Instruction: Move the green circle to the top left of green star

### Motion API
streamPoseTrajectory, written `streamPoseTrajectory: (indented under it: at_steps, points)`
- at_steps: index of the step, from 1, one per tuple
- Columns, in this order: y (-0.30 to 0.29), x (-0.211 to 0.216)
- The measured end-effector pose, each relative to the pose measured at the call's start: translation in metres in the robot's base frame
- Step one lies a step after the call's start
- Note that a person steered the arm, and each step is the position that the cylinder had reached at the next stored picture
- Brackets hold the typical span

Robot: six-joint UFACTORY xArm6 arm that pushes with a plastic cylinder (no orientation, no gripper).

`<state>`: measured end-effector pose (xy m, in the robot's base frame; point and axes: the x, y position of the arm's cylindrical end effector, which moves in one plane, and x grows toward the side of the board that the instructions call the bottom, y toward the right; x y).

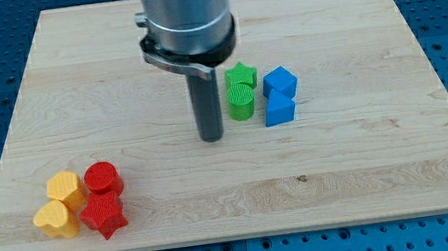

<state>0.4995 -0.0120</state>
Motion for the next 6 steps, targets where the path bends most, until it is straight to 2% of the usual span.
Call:
streamPoseTrajectory:
  at_steps: [2,3,6]
  points:
    - [0.055,-0.012]
    - [0.038,-0.038]
    - [0.004,-0.065]
